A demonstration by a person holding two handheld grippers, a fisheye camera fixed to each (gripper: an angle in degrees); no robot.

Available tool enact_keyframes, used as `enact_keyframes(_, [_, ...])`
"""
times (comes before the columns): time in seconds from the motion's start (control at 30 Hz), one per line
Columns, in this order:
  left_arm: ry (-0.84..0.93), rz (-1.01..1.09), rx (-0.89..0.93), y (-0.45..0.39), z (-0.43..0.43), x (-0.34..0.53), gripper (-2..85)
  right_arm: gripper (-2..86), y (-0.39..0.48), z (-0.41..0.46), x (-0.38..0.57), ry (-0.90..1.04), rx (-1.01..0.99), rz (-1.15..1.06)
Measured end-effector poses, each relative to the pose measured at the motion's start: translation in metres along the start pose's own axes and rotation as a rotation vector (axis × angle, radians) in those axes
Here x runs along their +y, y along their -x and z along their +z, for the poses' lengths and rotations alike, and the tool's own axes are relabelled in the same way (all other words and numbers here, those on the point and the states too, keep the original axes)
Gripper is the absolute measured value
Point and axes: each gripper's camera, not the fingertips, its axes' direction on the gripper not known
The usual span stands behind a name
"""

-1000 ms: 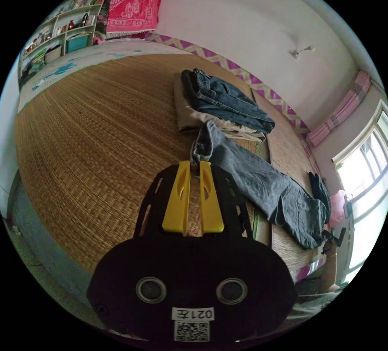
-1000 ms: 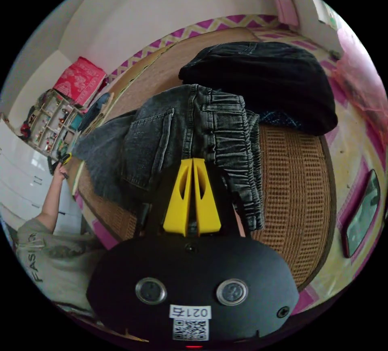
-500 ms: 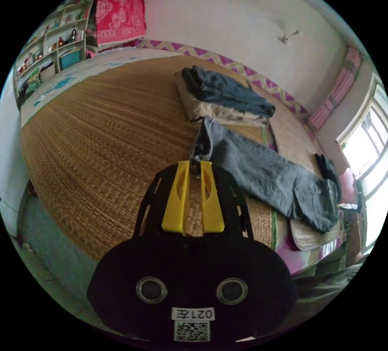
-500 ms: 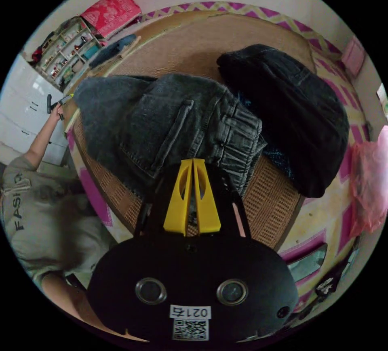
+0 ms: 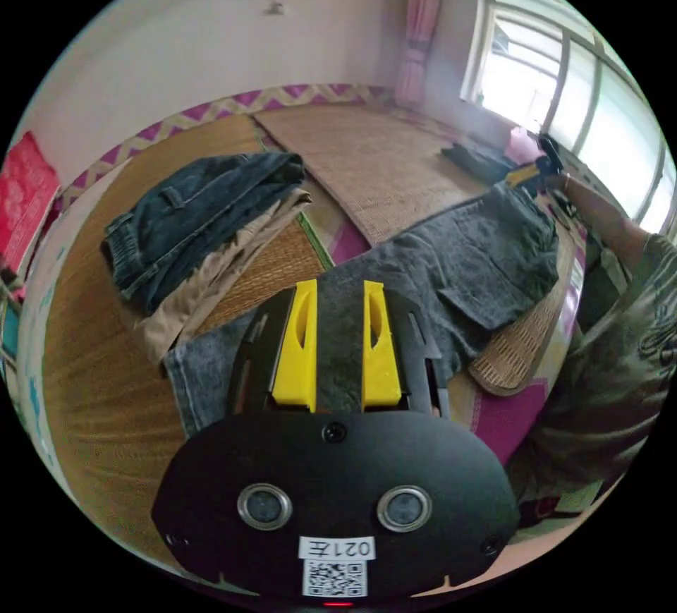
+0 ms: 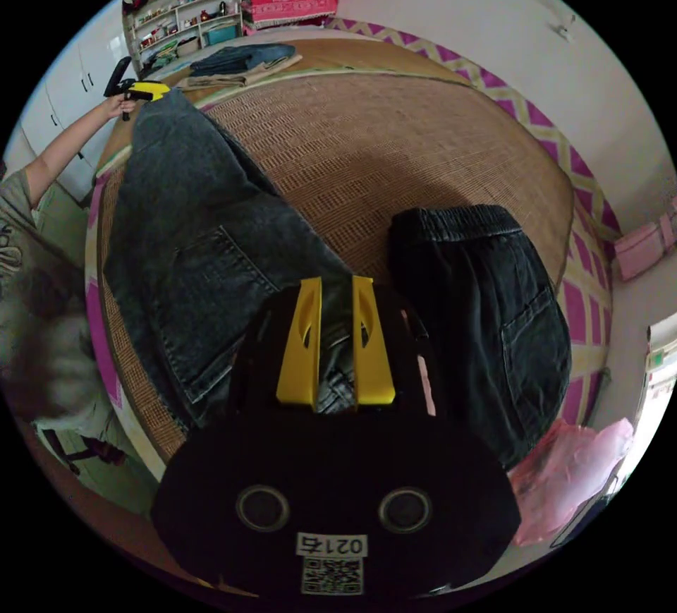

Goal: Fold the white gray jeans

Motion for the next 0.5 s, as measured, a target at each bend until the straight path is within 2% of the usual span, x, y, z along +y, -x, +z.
enact_keyframes(0.2, [0.050, 0.059, 0.042, 0.006, 0.020, -0.014, 11.0, 7.4, -0.011, -0.010, 0.000, -0.047, 0.001, -0.039])
enact_keyframes(0.37, [0.145, 0.090, 0.033, 0.003, 0.040, -0.021, 10.8, 3.4, -0.008, 0.001, 0.003, 0.012, -0.074, -0.073])
enact_keyframes(0.43, [0.162, 0.088, -0.014, 0.002, 0.044, -0.020, 8.8, 1.9, -0.007, -0.005, 0.003, 0.003, -0.080, -0.076])
enact_keyframes(0.5, [0.134, 0.108, -0.050, -0.001, 0.039, -0.016, 2.2, 0.5, -0.006, -0.016, 0.010, -0.031, -0.099, -0.072])
